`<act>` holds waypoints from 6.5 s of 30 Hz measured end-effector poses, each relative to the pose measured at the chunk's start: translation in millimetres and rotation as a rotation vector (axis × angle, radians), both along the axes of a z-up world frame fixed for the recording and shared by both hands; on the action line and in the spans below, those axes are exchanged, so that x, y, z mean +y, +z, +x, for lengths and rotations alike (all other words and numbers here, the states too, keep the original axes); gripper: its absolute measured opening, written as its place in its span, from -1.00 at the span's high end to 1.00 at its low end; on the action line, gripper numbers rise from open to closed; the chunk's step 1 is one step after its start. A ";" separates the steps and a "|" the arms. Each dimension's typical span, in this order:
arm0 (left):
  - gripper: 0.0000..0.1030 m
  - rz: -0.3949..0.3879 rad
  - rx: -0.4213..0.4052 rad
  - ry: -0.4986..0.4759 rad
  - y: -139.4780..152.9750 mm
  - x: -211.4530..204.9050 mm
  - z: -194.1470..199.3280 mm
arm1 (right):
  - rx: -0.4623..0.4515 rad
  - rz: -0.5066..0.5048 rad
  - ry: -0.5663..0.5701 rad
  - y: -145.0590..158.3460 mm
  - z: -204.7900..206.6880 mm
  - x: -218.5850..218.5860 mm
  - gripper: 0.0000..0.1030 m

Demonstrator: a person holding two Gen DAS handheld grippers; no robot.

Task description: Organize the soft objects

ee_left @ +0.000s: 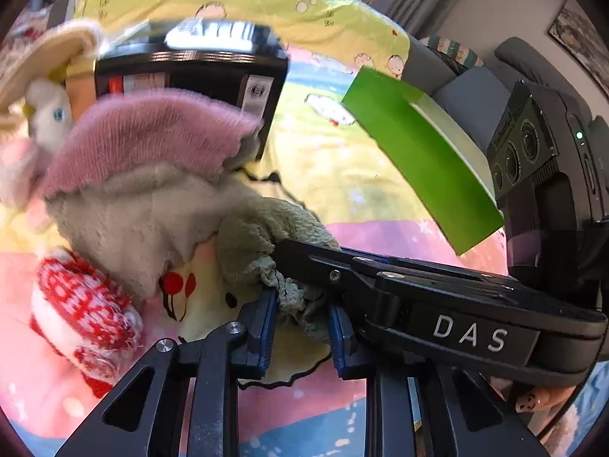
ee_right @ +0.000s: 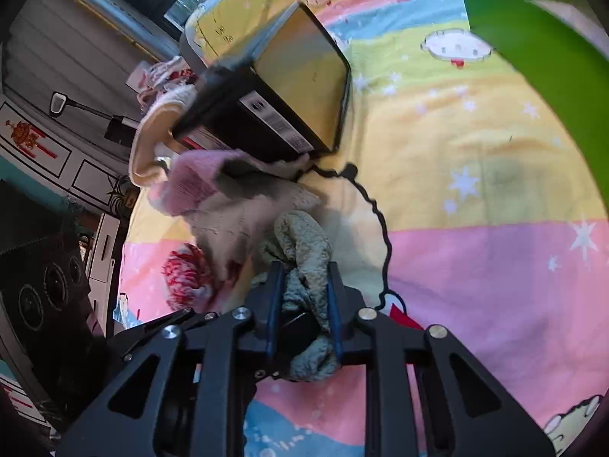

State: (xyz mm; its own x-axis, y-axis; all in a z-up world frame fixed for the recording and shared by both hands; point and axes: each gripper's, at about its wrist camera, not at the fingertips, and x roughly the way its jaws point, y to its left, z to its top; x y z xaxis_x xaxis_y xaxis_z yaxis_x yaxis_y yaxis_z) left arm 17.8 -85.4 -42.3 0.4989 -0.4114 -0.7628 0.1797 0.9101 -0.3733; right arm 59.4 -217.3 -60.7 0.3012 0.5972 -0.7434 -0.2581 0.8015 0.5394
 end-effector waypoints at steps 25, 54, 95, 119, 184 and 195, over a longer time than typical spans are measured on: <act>0.53 0.130 -0.386 -0.086 167.4 -115.8 42.1 | -0.429 0.052 -0.162 167.1 18.9 -102.7 0.58; 0.53 0.046 -0.106 -0.278 62.1 -235.0 146.5 | -0.174 -0.125 -0.494 79.1 81.4 -205.7 0.56; -0.26 0.203 -0.165 -0.128 108.4 -133.2 99.6 | -0.234 -0.080 -0.569 103.1 41.7 -164.6 -0.76; -0.32 0.184 0.012 0.402 60.0 110.7 -8.3 | -0.259 -0.120 -0.037 81.8 4.9 22.6 -0.95; -0.32 0.107 0.071 0.447 47.8 127.5 -10.5 | -0.356 0.075 -0.073 140.4 -7.6 -20.0 0.90; -0.32 0.054 0.052 0.393 58.8 94.9 -2.7 | -0.475 0.077 -0.141 187.9 -33.0 -59.8 0.90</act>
State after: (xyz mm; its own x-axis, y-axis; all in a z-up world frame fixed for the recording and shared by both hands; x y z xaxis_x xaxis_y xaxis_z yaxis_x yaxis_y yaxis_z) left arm 15.2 9.5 16.5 0.5703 -0.1553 -0.8067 -0.2041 0.9244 -0.3223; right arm 26.4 -277.1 127.2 0.6773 0.5743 -0.4598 -0.3813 0.8086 0.4481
